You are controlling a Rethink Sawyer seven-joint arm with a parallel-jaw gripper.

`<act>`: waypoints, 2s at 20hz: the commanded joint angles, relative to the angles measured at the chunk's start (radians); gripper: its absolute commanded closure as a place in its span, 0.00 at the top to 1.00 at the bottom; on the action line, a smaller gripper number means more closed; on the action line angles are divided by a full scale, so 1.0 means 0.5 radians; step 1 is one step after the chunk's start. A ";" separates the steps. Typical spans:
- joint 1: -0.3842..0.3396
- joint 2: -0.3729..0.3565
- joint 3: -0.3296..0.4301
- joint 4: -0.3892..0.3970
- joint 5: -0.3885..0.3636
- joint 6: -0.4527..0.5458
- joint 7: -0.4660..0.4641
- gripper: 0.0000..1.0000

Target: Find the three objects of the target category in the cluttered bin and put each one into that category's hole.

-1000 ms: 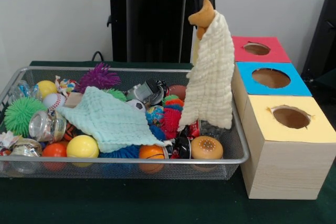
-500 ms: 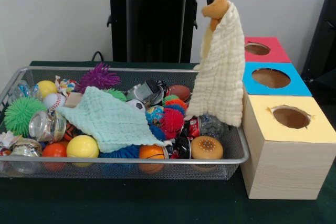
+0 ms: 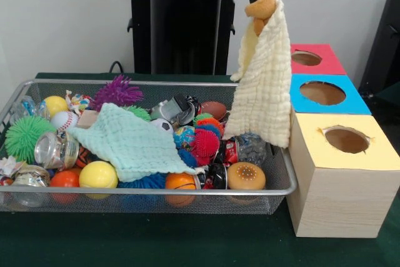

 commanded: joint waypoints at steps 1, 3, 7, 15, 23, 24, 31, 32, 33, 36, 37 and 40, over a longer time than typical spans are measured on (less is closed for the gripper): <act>-0.013 0.057 -0.003 0.053 -0.120 0.239 -0.129 0.00; 0.006 0.084 -0.062 0.032 -0.120 0.257 -0.059 0.00; 0.040 0.147 -0.139 -0.068 -0.155 0.327 -0.041 0.00; -0.028 0.252 -0.147 -0.307 -0.157 0.511 -0.189 0.00; -0.070 0.363 -0.170 -0.564 -0.155 0.710 -0.227 0.00; -0.068 0.377 -0.177 -0.595 -0.160 0.731 -0.230 0.00; -0.084 0.558 -0.228 -0.944 -0.201 0.941 -0.289 0.00; -0.084 0.588 -0.235 -1.004 -0.211 0.977 -0.305 0.00; -0.084 0.618 -0.242 -1.064 -0.221 1.013 -0.321 0.00; -0.113 0.669 -0.240 -1.187 -0.226 1.098 -0.365 0.00; -0.114 0.707 -0.244 -1.269 -0.240 1.144 -0.391 0.00; -0.127 0.781 -0.241 -1.452 -0.264 1.264 -0.463 0.00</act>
